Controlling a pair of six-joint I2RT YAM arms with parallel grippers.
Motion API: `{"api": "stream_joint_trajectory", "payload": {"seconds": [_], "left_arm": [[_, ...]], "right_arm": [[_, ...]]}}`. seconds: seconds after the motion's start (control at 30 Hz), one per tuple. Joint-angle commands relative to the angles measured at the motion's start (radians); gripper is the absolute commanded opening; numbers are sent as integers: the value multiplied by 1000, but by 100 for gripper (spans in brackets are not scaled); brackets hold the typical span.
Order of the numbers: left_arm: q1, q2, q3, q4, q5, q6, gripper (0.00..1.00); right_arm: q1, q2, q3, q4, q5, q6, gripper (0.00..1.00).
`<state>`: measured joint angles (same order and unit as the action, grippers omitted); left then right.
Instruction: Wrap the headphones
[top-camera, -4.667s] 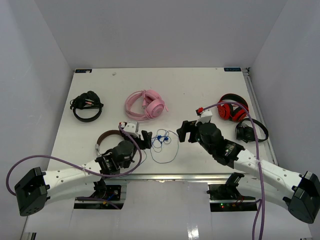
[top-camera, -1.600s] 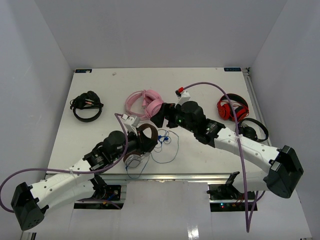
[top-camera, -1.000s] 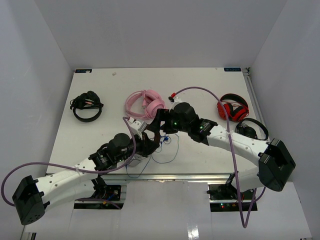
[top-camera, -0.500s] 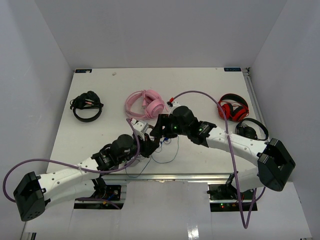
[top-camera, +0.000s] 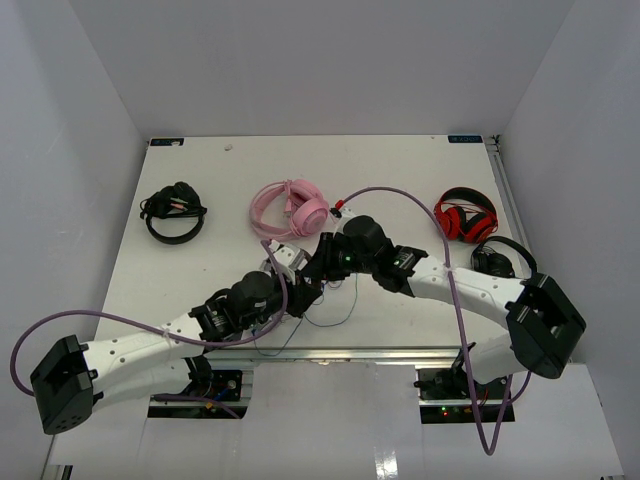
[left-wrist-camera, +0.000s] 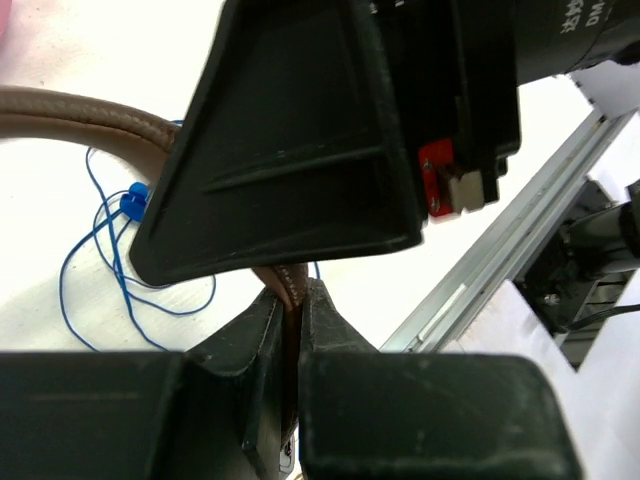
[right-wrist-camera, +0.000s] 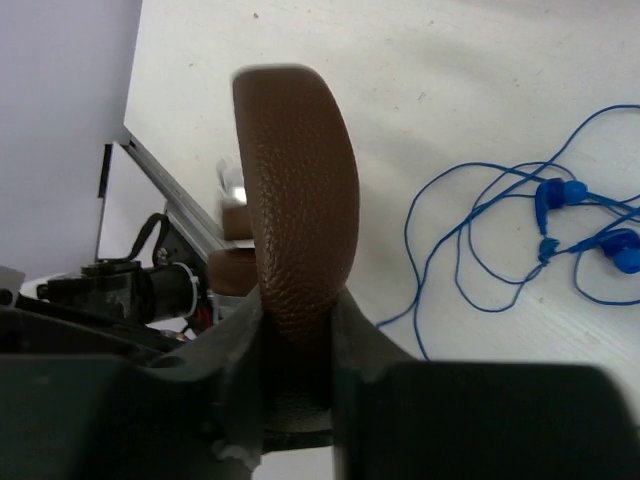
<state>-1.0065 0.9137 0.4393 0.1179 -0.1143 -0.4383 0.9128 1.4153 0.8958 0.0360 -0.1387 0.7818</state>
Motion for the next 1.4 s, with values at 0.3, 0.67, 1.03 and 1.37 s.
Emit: {"api": "stream_joint_trajectory", "payload": {"seconds": [0.3,0.67,1.03,1.37], "left_arm": [[-9,8,132,-95,8,34,66],[-9,-14,355,-402,95,95,67],[-9,150,628,-655,-54,276,67],[-9,148,652,-653,30,425,61]], "right_arm": [[0,-54,-15,4,-23,-122,8],[-68,-129,-39,-203,-81,-334,8],[-72,-243,10,-316,-206,-457,8],[-72,-328,5,-346,-286,-467,8]]}}
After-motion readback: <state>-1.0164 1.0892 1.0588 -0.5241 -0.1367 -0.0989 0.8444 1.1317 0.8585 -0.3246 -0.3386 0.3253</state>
